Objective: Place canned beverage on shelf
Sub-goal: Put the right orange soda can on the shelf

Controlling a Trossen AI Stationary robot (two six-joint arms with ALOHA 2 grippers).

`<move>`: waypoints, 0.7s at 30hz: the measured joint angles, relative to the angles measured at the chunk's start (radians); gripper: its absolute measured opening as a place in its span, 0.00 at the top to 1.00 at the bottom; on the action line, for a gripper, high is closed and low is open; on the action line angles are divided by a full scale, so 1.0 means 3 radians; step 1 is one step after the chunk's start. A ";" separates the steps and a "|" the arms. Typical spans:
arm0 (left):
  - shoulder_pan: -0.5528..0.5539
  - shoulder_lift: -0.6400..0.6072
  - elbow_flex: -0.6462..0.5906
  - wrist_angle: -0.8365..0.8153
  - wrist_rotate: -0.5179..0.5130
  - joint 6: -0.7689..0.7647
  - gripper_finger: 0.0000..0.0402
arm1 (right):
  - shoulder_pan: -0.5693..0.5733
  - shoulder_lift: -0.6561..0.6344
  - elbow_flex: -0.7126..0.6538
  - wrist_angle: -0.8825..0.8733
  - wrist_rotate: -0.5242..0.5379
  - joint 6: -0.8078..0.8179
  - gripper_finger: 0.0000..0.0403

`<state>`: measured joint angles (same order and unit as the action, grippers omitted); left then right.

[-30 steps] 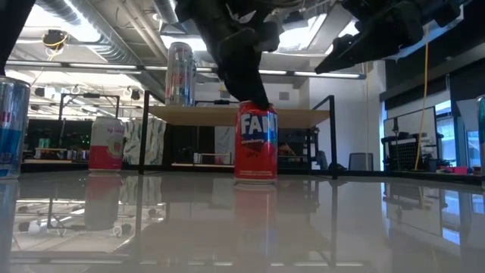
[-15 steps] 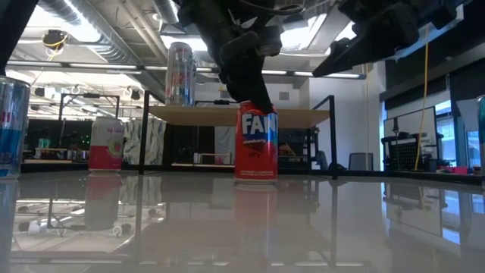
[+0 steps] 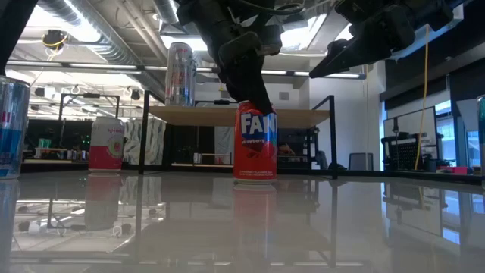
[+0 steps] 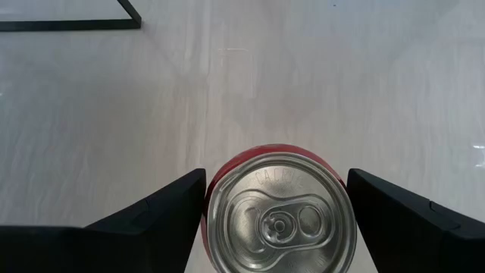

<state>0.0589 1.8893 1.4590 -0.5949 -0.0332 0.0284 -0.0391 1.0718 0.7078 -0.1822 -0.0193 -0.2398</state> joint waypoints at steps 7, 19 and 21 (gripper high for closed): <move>0.0058 0.0006 -0.0002 -0.0078 0.0080 -0.0154 0.20 | 0.0000 -0.0001 0.0000 0.0009 0.0000 0.0000 0.05; 0.0048 0.0043 -0.0008 -0.0091 0.0170 -0.0211 0.03 | 0.0000 -0.0001 0.0000 0.0011 0.0000 0.0000 0.05; 0.0024 0.0074 -0.0007 -0.0089 0.0151 -0.0258 0.03 | 0.0000 -0.0001 0.0000 0.0015 0.0001 0.0000 0.05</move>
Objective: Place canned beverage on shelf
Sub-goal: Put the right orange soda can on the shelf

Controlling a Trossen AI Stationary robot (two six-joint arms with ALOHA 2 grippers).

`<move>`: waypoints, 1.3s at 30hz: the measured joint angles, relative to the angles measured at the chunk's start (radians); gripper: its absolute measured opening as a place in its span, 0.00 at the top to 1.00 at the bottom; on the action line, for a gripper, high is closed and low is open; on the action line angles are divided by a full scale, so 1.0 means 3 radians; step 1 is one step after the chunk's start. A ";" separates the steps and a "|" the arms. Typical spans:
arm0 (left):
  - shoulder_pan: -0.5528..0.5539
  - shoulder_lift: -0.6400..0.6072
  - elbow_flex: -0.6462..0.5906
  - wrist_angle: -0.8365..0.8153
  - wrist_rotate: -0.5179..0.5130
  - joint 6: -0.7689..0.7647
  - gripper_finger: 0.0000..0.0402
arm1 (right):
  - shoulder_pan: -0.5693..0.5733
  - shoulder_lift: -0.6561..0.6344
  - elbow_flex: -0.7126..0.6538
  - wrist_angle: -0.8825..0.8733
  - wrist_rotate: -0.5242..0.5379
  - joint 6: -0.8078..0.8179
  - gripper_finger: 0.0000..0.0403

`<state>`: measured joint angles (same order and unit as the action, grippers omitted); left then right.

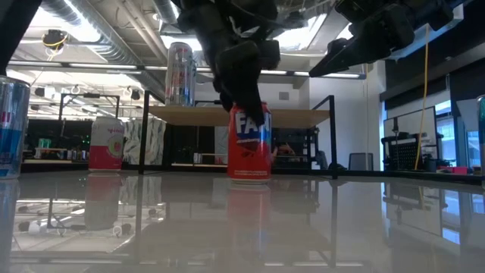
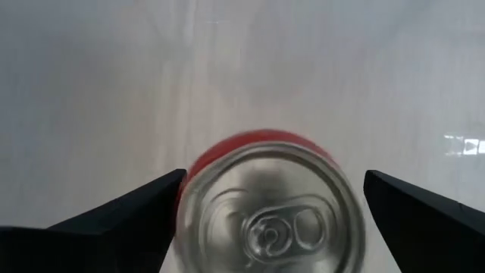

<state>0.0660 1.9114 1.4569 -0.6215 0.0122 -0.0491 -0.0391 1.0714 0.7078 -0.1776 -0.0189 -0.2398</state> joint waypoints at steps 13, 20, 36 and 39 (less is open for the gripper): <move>-0.0093 0.0079 0.0003 -0.0079 -0.0182 0.0154 0.30 | 0.0000 0.0000 0.0000 0.0009 0.0000 -0.0001 0.05; -0.0122 -0.0050 0.0370 -0.0608 -0.0269 0.0287 0.32 | 0.0000 0.0000 0.0001 0.0013 0.0000 -0.0001 0.05; 0.0273 -0.0373 0.1711 -0.1666 -0.0798 0.0828 0.32 | -0.0001 0.0000 0.0001 0.0003 0.0000 0.0186 0.05; 0.0471 -0.0379 0.1810 -0.1747 -0.0760 0.0988 0.32 | -0.0001 0.0000 0.0001 -0.0010 0.0000 0.0279 0.05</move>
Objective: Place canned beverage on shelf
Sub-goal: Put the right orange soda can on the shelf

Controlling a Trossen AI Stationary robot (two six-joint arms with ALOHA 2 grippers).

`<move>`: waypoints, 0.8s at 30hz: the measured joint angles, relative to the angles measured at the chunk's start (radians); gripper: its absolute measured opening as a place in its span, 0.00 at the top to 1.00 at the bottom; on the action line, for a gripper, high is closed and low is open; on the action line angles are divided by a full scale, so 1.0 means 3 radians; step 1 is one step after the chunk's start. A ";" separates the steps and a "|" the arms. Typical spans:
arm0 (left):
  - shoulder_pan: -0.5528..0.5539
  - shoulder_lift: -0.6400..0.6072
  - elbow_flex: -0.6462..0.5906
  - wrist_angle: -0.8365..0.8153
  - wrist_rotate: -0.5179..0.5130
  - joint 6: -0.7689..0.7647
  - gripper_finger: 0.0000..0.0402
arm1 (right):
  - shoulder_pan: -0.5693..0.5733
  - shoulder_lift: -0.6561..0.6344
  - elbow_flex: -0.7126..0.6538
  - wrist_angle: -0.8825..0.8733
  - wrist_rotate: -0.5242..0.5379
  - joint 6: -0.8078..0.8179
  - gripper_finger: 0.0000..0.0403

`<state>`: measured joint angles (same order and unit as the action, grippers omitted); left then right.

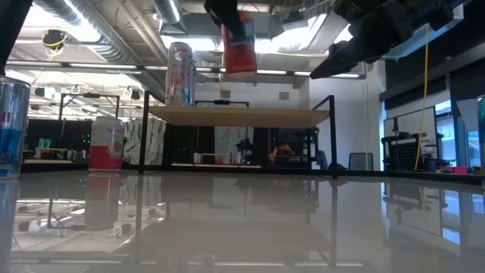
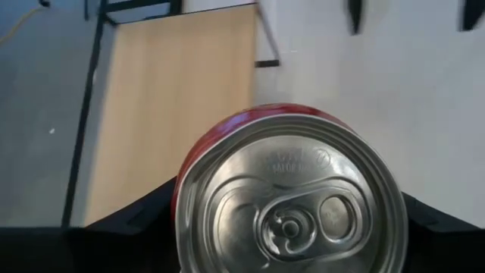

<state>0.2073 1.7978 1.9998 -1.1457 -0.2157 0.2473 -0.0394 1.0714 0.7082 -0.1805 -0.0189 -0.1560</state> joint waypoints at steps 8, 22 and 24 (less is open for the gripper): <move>0.0616 0.0002 0.0000 0.0065 0.0210 0.0433 0.32 | 0.0000 0.0000 0.0000 -0.0008 -0.0001 0.0068 0.05; 0.1351 0.0282 0.0527 0.0113 0.1020 0.0618 0.32 | 0.0000 0.0000 0.0000 -0.0002 0.0006 0.0067 0.05; 0.1426 0.0350 0.0617 0.0033 0.1040 0.0660 0.32 | 0.0000 0.0000 0.0000 -0.0002 0.0009 0.0067 0.05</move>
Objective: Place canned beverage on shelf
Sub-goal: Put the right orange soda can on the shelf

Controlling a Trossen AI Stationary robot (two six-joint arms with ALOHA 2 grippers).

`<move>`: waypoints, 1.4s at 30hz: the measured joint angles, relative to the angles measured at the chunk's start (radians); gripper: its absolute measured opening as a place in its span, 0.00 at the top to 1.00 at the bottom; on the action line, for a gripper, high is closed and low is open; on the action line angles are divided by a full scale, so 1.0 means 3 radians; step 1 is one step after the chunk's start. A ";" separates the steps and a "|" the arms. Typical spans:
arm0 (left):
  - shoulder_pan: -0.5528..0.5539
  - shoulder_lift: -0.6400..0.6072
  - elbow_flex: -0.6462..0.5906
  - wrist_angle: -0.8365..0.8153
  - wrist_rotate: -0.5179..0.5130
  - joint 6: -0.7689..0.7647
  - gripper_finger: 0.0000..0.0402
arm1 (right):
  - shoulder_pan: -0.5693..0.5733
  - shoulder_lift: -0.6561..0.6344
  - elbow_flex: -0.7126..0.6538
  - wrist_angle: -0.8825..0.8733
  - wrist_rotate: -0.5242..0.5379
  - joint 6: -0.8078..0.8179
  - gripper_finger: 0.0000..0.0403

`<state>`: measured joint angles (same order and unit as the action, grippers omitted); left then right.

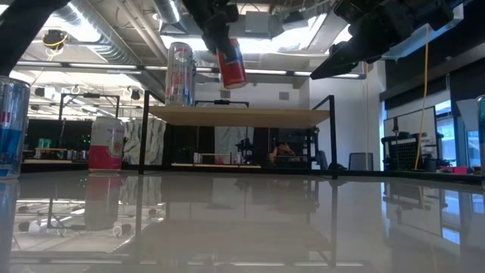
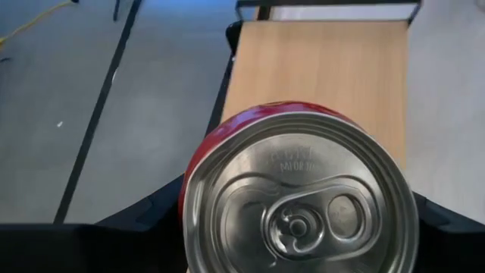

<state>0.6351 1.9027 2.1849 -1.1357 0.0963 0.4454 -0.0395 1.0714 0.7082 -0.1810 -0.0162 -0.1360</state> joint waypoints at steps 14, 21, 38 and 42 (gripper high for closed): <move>0.0259 0.0150 -0.0018 -0.0309 0.0089 0.0238 0.32 | 0.0001 0.0000 0.0000 -0.0003 0.0003 0.0001 0.05; 0.0276 0.0145 -0.0018 -0.0313 0.0175 0.0245 0.32 | 0.0001 0.0000 0.0000 -0.0002 0.0003 0.0001 0.05; 0.0273 0.0327 -0.0018 -0.0469 0.0157 0.0206 0.32 | 0.0001 0.0001 -0.0056 0.0051 0.0004 0.0001 0.05; 0.0273 0.0353 -0.0018 -0.0490 0.0146 0.0207 0.30 | 0.0001 0.0001 -0.0056 0.0051 0.0004 0.0001 0.05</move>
<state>0.7170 2.0087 2.1796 -1.2828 0.1402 0.5076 -0.0391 1.0718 0.6914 -0.1658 -0.0151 -0.1356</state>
